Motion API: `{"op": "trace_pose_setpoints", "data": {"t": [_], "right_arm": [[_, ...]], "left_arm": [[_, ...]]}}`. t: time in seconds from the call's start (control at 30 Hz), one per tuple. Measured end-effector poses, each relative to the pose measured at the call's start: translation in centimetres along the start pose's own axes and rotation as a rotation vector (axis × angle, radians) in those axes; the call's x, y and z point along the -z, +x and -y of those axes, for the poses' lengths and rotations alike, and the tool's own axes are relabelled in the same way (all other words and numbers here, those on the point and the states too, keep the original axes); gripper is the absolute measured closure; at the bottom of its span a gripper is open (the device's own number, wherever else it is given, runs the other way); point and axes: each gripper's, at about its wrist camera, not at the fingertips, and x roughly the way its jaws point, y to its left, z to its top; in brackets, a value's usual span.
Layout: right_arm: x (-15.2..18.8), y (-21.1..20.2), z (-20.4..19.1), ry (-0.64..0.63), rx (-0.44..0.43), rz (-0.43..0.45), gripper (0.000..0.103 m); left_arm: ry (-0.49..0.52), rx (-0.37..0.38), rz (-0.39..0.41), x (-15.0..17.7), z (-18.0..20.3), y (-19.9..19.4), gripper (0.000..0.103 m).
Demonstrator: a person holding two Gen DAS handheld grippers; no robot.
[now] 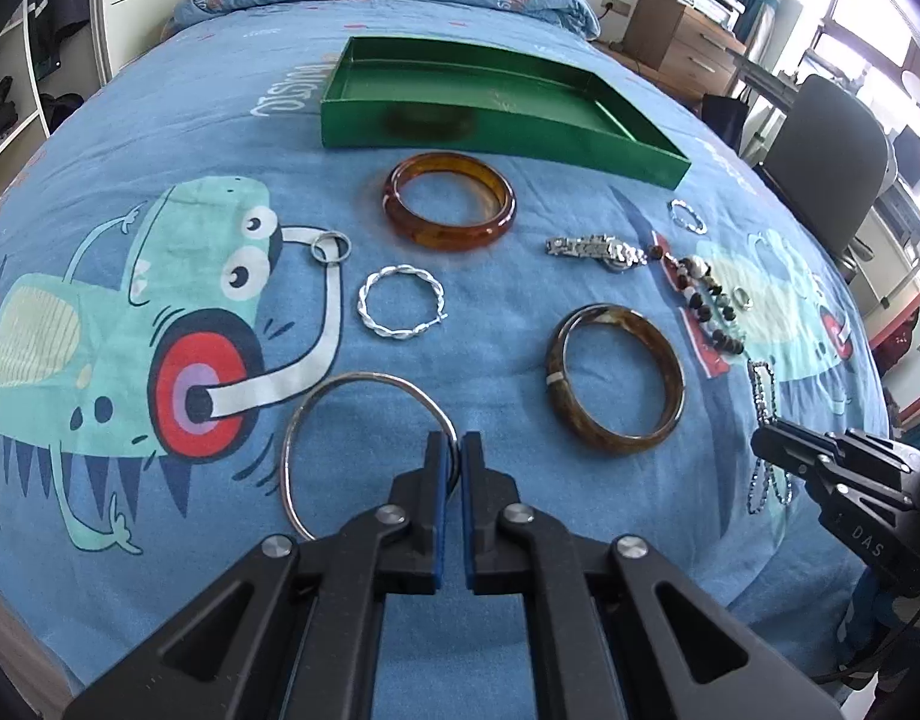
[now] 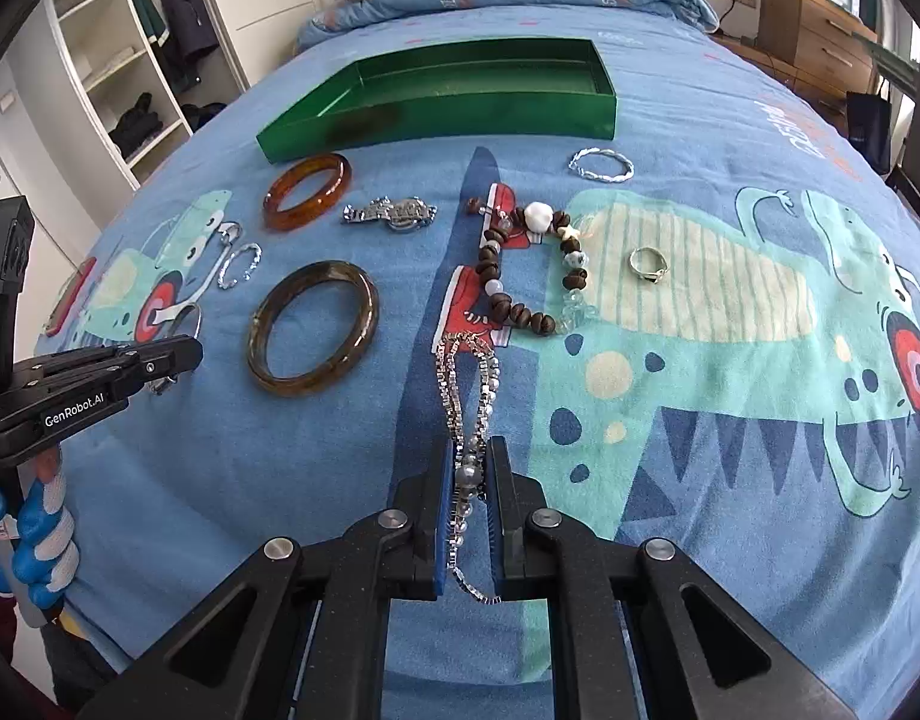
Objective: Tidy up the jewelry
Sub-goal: 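Grasp the rhinestone bracelet with the right tool while the left tool grasps the silver bangle, then carry both pieces into the green tray and open both tools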
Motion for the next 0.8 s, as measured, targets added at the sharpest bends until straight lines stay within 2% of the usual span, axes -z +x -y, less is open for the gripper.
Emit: {"op": "trace_pose_setpoints", "data": {"t": [0.3,0.53,0.67,0.8], "right_arm": [[1.4,-3.5,0.1,0.016,-0.051,0.060,0.093],[2.4,-5.8,0.1,0.052,-0.068,0.095,0.093],[1.8,-7.8,0.0,0.052,-0.071,0.136,0.093],[-0.3,-9.6,-0.3,0.028,-0.072,0.186,0.093]], "left_arm": [[-0.061,0.054,0.078,0.7,-1.3,-4.1,0.100],[-0.072,0.101,0.139,0.8,-1.0,-7.1,0.101],[-0.062,0.136,0.177,0.0,-0.6,-8.7,0.101],[-0.043,0.154,0.222,-2.0,-0.3,-10.2,0.101]]}}
